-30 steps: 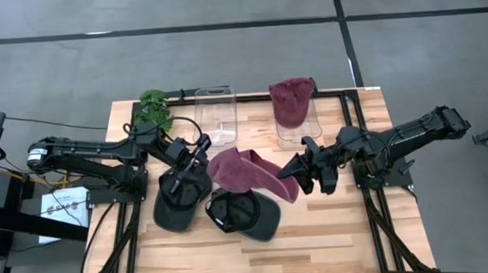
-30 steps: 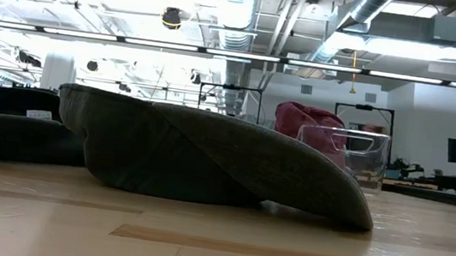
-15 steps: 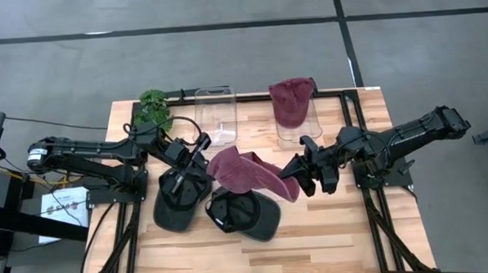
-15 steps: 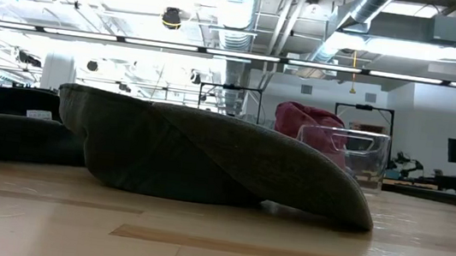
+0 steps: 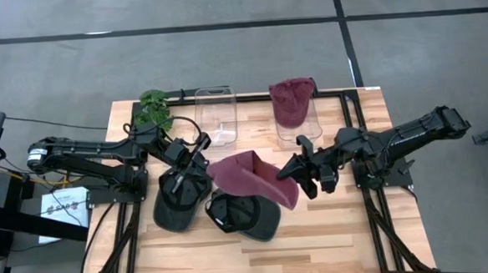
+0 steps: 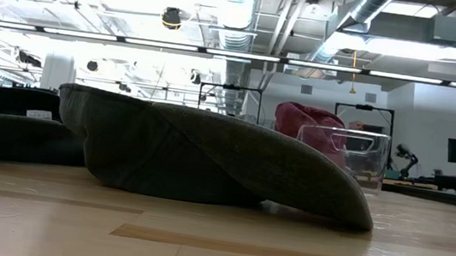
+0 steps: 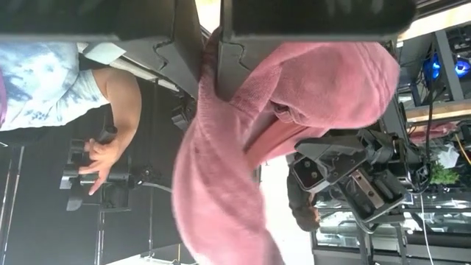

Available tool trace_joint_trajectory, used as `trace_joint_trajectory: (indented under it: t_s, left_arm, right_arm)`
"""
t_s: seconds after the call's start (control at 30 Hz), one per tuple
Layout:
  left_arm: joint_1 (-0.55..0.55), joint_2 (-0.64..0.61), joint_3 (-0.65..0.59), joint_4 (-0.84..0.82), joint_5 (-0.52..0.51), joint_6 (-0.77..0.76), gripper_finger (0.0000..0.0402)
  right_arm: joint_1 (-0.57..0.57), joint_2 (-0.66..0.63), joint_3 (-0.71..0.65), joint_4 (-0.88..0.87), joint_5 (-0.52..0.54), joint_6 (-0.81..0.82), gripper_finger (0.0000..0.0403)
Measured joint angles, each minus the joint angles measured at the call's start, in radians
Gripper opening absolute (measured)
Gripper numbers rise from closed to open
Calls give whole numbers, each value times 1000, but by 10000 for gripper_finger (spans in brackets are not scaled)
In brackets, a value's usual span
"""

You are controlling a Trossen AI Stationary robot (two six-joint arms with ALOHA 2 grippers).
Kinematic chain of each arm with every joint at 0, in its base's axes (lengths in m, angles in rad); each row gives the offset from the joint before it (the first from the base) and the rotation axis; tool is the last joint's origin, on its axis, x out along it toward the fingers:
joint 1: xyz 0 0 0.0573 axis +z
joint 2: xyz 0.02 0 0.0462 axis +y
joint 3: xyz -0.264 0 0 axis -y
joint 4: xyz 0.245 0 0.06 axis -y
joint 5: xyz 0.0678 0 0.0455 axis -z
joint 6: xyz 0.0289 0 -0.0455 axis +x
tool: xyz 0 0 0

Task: Pick & Place hat
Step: Put the red cap into the right transparent bin

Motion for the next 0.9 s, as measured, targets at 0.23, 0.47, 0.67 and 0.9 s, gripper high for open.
trace_joint_trajectory:
  t_s: [0.23, 0.47, 0.67, 0.9]
  left_arm:
    - [0, -10, 0, 9, 0, 0, 19]
    - [0, -73, 0, -16, 0, 0, 19]
    - [0, -136, 0, -86, 0, -1, 19]
    - [-1, -152, 0, -197, -34, -8, 20]
  right_arm:
    - [0, 0, 0, -69, 29, 28, 135]
    - [-3, 0, 0, -128, 85, 88, 167]
    - [-3, 0, 0, -184, 158, 128, 169]
    - [-30, 0, 0, -202, 210, 223, 158]
